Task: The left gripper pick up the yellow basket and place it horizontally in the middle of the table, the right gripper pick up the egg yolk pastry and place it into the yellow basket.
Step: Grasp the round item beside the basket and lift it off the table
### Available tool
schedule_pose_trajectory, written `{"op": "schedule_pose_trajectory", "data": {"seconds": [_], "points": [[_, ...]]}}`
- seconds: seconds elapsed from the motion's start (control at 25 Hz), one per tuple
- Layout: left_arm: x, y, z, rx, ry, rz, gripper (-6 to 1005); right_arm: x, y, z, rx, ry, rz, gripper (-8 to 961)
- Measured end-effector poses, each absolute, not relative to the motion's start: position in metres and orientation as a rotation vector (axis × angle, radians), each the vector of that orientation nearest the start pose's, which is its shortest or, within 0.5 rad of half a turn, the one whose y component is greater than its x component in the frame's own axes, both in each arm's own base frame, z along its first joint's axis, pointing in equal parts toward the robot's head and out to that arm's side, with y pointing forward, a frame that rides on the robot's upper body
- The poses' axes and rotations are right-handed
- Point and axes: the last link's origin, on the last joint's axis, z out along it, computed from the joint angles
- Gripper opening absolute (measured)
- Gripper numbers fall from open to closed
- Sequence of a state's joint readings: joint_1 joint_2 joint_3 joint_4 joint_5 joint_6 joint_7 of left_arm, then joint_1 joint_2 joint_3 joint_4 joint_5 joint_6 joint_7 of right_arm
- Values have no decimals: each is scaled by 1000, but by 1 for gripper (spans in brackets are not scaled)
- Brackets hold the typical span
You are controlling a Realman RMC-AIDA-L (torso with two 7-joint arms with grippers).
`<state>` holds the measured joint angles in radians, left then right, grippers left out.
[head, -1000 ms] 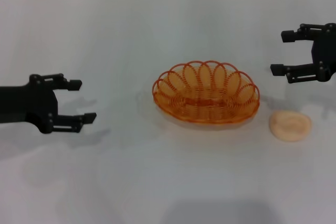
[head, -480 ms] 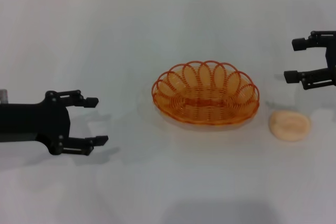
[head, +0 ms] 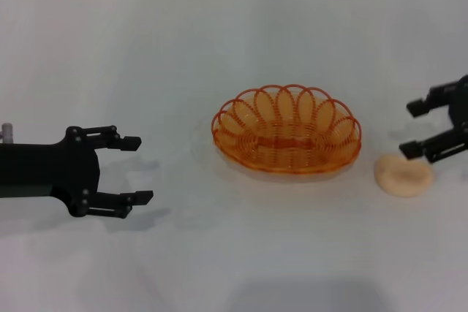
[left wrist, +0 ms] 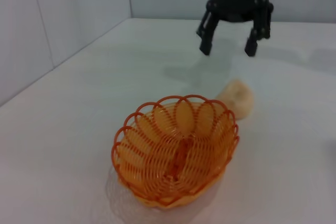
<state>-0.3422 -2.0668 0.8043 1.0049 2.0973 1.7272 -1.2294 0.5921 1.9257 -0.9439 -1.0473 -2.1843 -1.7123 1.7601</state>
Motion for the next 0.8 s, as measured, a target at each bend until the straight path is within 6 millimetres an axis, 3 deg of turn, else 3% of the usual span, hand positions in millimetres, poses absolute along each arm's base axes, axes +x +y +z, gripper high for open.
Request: {"op": "schedule_pose_trajectory", "data": {"seconds": [0.44,0.8], "points": [[-280,290,37,-2893,-189,-348,830,227,363,40,-2936,529,-201,770],[-279,290,36,-2898,-179,-348,829,238,362,36,-2908,564,-283,719]]}}
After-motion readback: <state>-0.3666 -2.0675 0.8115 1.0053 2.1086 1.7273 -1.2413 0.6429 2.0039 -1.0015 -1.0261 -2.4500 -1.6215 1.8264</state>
